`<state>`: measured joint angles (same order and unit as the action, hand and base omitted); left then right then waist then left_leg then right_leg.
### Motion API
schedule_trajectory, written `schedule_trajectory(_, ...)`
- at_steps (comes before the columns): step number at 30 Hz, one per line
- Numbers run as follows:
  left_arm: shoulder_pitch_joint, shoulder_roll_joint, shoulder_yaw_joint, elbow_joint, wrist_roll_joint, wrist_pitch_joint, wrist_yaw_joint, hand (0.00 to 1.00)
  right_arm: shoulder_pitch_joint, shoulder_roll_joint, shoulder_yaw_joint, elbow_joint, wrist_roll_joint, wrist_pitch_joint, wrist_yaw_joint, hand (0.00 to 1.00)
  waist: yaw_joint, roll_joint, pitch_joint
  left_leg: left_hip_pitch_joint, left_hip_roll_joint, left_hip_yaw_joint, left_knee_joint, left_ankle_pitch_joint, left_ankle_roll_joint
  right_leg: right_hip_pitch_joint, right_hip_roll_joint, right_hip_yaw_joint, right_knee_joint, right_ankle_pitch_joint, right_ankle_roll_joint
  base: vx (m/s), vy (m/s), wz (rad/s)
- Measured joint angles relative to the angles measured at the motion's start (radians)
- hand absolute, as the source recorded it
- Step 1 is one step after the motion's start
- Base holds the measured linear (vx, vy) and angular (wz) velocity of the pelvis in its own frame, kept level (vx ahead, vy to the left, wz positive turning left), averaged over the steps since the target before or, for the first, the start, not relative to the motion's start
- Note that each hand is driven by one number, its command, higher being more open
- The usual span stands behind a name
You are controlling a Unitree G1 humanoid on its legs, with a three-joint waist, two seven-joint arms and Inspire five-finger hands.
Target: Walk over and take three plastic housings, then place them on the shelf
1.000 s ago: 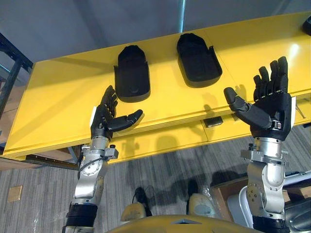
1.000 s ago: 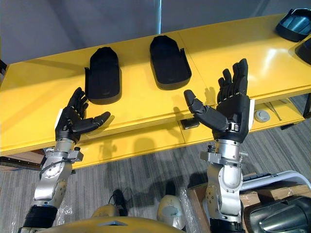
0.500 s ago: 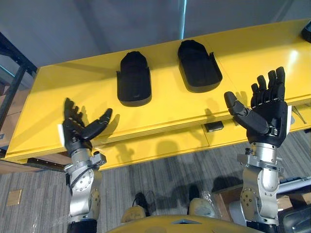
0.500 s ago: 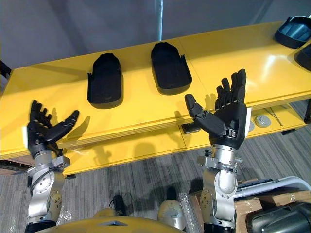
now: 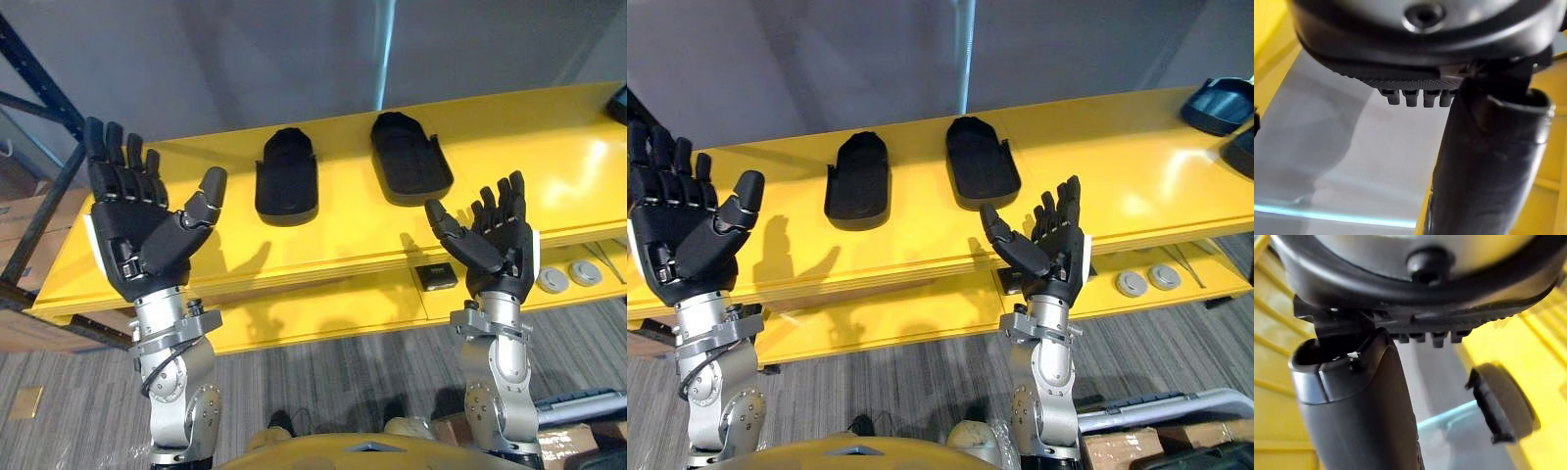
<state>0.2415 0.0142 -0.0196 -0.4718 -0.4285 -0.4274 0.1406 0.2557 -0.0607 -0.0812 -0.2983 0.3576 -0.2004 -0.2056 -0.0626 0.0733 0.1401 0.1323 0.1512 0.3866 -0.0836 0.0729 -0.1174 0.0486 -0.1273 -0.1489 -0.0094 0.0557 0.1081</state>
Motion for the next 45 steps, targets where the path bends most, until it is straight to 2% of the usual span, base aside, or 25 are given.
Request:
schedule_trajectory(3, 0.000, 0.020, -0.046, 0.004, -0.016, 0.017, -0.008, 1.00, 0.085, 0.031, -0.082, 0.004, 0.002, -0.001, -0.016, 1.00, -0.034, -0.010, -0.005, 0.018, 0.000, 0.057, 0.000, -0.015, -0.003, -0.020, 0.006, 0.062, -0.002, 0.009, 0.003, 0.03, 0.037, -0.61)
schedule_trajectory(8, -0.033, 0.065, -0.107, 0.065, -0.051, 0.022, -0.015, 1.00, 0.234, 0.069, -0.186, 0.005, 0.010, -0.035, -0.023, 1.00, -0.119, -0.022, -0.009, 0.036, 0.003, 0.156, 0.000, -0.035, -0.014, -0.058, 0.027, 0.155, -0.013, 0.028, 0.003, 0.04, 0.017, -0.52)
schedule_trajectory(13, -0.060, 0.065, -0.136, 0.072, -0.034, 0.022, 0.012, 1.00, 0.270, 0.069, -0.182, -0.002, 0.006, -0.055, -0.001, 1.00, -0.145, -0.024, -0.008, 0.009, 0.027, 0.224, 0.072, -0.092, -0.019, -0.103, 0.045, 0.225, -0.015, 0.036, 0.002, 0.02, -0.021, -0.48)
schedule_trajectory(14, -0.073, 0.064, -0.140, 0.072, -0.034, 0.020, 0.023, 1.00, 0.265, 0.065, -0.181, -0.002, -0.003, -0.058, 0.001, 1.00, -0.144, -0.023, -0.008, -0.025, 0.040, 0.207, 0.140, -0.125, -0.013, -0.118, 0.048, 0.238, -0.014, 0.040, -0.004, 0.01, -0.043, -0.31)
schedule_trajectory(16, -0.088, 0.064, -0.124, 0.070, -0.034, 0.010, 0.043, 1.00, 0.224, 0.047, -0.177, -0.001, -0.047, -0.059, 0.001, 1.00, -0.118, -0.017, 0.001, -0.092, 0.056, 0.056, 0.274, -0.196, 0.039, -0.143, 0.063, 0.287, -0.012, 0.053, -0.012, 0.00, -0.032, -0.72)
schedule_trajectory(17, -0.086, 0.064, -0.101, 0.069, -0.033, 0.006, 0.069, 1.00, 0.172, 0.013, -0.158, -0.001, -0.078, -0.061, 0.000, 1.00, -0.091, -0.009, 0.023, -0.115, 0.058, -0.073, 0.361, -0.247, 0.057, -0.141, 0.079, 0.340, -0.011, 0.053, -0.021, -0.03, 0.024, -1.04)
schedule_trajectory(18, -0.083, 0.063, -0.091, 0.068, -0.032, 0.006, 0.083, 1.00, 0.147, -0.008, -0.147, 0.000, -0.079, -0.065, 0.001, 1.00, -0.076, -0.002, 0.032, -0.122, 0.053, -0.142, 0.397, -0.286, 0.058, -0.141, 0.087, 0.362, -0.009, 0.053, -0.021, -0.08, 0.181, -1.58)
schedule_trajectory(19, -0.064, 0.064, -0.075, 0.060, -0.010, 0.007, 0.120, 1.00, 0.081, -0.068, -0.120, 0.005, -0.078, -0.068, 0.003, 1.00, -0.044, 0.027, 0.045, -0.123, 0.031, -0.282, 0.445, -0.357, 0.061, -0.149, 0.114, 0.419, 0.003, 0.054, -0.020, -0.09, 0.217, -1.22)
schedule_trajectory(21, -0.043, 0.065, -0.048, 0.029, 0.001, 0.006, 0.110, 1.00, 0.032, -0.100, -0.099, 0.019, -0.080, -0.069, 0.003, 1.00, -0.040, 0.055, 0.040, -0.126, 0.016, -0.352, 0.445, -0.391, 0.045, -0.184, 0.130, 0.440, 0.044, 0.045, -0.011, -0.06, 0.172, -0.69)
schedule_trajectory(23, -0.048, 0.075, 0.001, -0.023, -0.003, -0.004, 0.023, 1.00, 0.011, -0.100, -0.100, 0.052, -0.159, -0.052, -0.009, 1.00, -0.034, 0.020, 0.073, -0.124, -0.018, -0.354, 0.433, -0.396, 0.035, -0.226, 0.108, 0.444, 0.115, 0.027, 0.009, -0.06, 0.139, -0.04)
schedule_trajectory(26, -0.051, 0.131, 0.059, -0.050, -0.057, -0.024, -0.069, 1.00, 0.068, -0.100, -0.102, 0.073, -0.194, -0.006, 0.009, 1.00, -0.022, -0.002, 0.083, -0.108, -0.043, -0.351, 0.429, -0.393, 0.031, -0.245, 0.094, 0.432, 0.172, 0.022, 0.010, -0.07, 0.102, -0.04)
schedule_trajectory(29, -0.073, 0.159, 0.075, -0.064, -0.077, -0.032, -0.092, 1.00, 0.134, -0.078, -0.136, 0.078, -0.184, -0.006, 0.034, 1.00, -0.031, -0.016, 0.091, -0.070, -0.061, -0.320, 0.428, -0.403, 0.047, -0.241, 0.088, 0.453, 0.202, 0.025, 0.015, -0.06, 0.081, -0.40)
schedule_trajectory(31, -0.076, 0.160, 0.072, -0.108, -0.070, -0.032, -0.101, 1.00, 0.153, -0.031, -0.174, 0.077, -0.132, -0.021, 0.069, 1.00, -0.048, -0.048, 0.111, -0.055, -0.079, -0.288, 0.443, -0.415, 0.061, -0.231, 0.072, 0.450, 0.189, 0.038, 0.034, -0.12, 0.075, -0.56)
schedule_trajectory(32, -0.076, 0.161, 0.071, -0.121, -0.069, -0.032, -0.104, 1.00, 0.160, -0.009, -0.187, 0.074, -0.102, -0.033, 0.083, 1.00, -0.052, -0.062, 0.119, -0.055, -0.085, -0.271, 0.460, -0.423, 0.068, -0.227, 0.063, 0.439, 0.172, 0.050, 0.043, -0.16, 0.040, -0.64)
schedule_trajectory(33, -0.082, 0.163, 0.076, -0.127, -0.070, -0.031, -0.113, 1.00, 0.158, 0.018, -0.189, 0.069, -0.064, -0.042, 0.102, 1.00, -0.065, -0.077, 0.130, -0.068, -0.090, -0.255, 0.492, -0.425, 0.079, -0.225, 0.064, 0.446, 0.140, 0.111, 0.041, -0.28, 0.017, -0.81)
schedule_trajectory(34, -0.084, 0.161, 0.089, -0.127, -0.071, -0.026, -0.120, 1.00, 0.145, 0.021, -0.181, 0.069, -0.054, -0.049, 0.110, 1.00, -0.063, -0.072, 0.128, -0.089, -0.068, -0.239, 0.503, -0.423, 0.085, -0.226, 0.077, 0.435, 0.063, 0.215, 0.045, -0.37, -0.020, -1.18)
schedule_trajectory(35, -0.096, 0.159, 0.116, -0.117, -0.070, -0.016, -0.137, 1.00, 0.111, 0.022, -0.158, 0.068, -0.057, -0.053, 0.110, 1.00, -0.049, -0.048, 0.141, -0.112, -0.032, -0.188, 0.505, -0.409, 0.086, -0.260, 0.084, 0.348, 0.131, 0.197, -0.005, -0.38, -0.041, -1.00)
schedule_trajectory(36, -0.105, 0.157, 0.117, -0.101, -0.077, 0.001, -0.148, 1.00, 0.082, 0.018, -0.130, 0.075, -0.063, -0.054, 0.100, 1.00, -0.046, -0.047, 0.137, -0.123, -0.010, -0.175, 0.501, -0.386, 0.087, -0.309, 0.067, 0.251, 0.380, 0.014, -0.079, -0.26, -0.032, -0.73)
schedule_trajectory(37, -0.103, 0.154, 0.117, -0.094, -0.086, 0.007, -0.159, 1.00, 0.061, 0.015, -0.109, 0.089, -0.074, -0.056, 0.089, 1.00, -0.042, -0.038, 0.141, -0.123, 0.004, -0.172, 0.498, -0.375, 0.082, -0.314, 0.052, 0.215, 0.480, -0.043, -0.091, -0.19, -0.023, -0.31)
schedule_trajectory(38, -0.102, 0.144, 0.116, -0.079, -0.140, 0.022, -0.186, 1.00, 0.016, 0.005, -0.063, 0.135, -0.081, -0.070, 0.064, 1.00, -0.028, -0.026, 0.143, -0.121, 0.032, -0.164, 0.491, -0.357, 0.072, -0.296, 0.003, 0.167, 0.608, -0.102, -0.101, -0.12, -0.050, -0.31)
schedule_trajectory(39, -0.100, 0.137, 0.114, -0.076, -0.173, 0.026, -0.197, 1.00, -0.008, 0.000, -0.035, 0.162, -0.085, -0.071, 0.053, 1.00, -0.019, -0.027, 0.141, -0.122, 0.046, -0.159, 0.489, -0.350, 0.063, -0.279, -0.027, 0.150, 0.645, -0.118, -0.104, -0.15, -0.141, -0.48)
schedule_trajectory(41, -0.082, 0.099, 0.111, -0.073, -0.301, 0.038, -0.226, 1.00, -0.081, -0.001, 0.067, 0.260, -0.148, -0.073, 0.019, 1.00, 0.034, -0.027, 0.140, -0.128, 0.108, -0.139, 0.477, -0.329, 0.029, -0.198, -0.150, 0.134, 0.667, -0.122, -0.108, -0.14, -0.332, -0.62)
schedule_trajectory(42, -0.069, 0.088, 0.105, -0.066, -0.359, 0.054, -0.242, 1.00, -0.089, 0.008, 0.101, 0.283, -0.159, -0.072, 0.011, 1.00, 0.057, -0.030, 0.138, -0.129, 0.133, -0.137, 0.467, -0.313, -0.001, -0.167, -0.218, 0.126, 0.648, -0.111, -0.094, -0.10, -0.335, -0.53)
schedule_trajectory(43, -0.062, 0.085, 0.099, -0.065, -0.385, 0.070, -0.245, 1.00, -0.088, 0.017, 0.113, 0.289, -0.162, -0.071, 0.008, 1.00, 0.066, -0.040, 0.131, -0.130, 0.146, -0.130, 0.463, -0.303, -0.018, -0.157, -0.241, 0.126, 0.633, -0.104, -0.085, -0.07, -0.500, -0.47)
schedule_trajectory(45, -0.029, 0.082, 0.067, -0.040, -0.441, 0.102, -0.258, 1.00, -0.073, 0.042, 0.136, 0.292, -0.196, -0.068, -0.001, 1.00, 0.064, -0.050, 0.115, -0.141, 0.202, -0.124, 0.462, -0.265, -0.087, -0.118, -0.270, 0.118, 0.530, -0.064, -0.020, -0.02, -0.510, -0.37)
